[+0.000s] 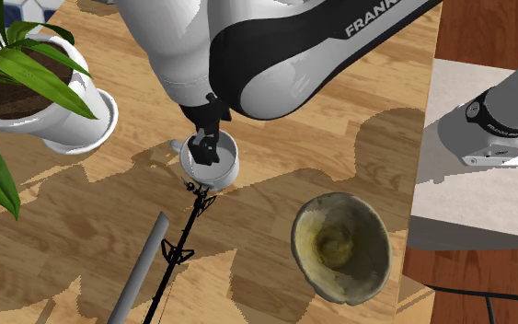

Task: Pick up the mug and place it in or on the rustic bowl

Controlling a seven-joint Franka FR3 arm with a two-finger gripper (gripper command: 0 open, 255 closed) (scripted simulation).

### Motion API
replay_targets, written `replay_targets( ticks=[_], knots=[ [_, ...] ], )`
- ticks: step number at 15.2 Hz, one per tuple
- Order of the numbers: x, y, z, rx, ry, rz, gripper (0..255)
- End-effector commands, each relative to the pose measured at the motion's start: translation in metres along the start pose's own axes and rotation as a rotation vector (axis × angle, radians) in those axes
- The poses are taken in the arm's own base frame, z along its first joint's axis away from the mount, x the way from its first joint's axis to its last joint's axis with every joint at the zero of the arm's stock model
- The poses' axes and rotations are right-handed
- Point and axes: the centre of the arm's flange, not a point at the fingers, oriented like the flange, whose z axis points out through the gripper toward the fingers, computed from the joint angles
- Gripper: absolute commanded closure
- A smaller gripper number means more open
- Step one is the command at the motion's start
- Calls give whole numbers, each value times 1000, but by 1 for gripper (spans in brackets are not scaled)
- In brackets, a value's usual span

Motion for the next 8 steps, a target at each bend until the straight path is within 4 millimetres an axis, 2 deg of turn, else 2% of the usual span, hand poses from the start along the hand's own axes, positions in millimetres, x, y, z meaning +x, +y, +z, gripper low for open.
replay_targets(
  ticks=[1, 3, 4, 8],
  knots=[
    [0, 0, 0, 0, 0, 0, 0],
    [0, 0, 0, 0, 0, 0, 0],
    [0, 0, 0, 0, 0, 0, 255],
    [0, 0, 0, 0, 0, 0, 255]
  ],
)
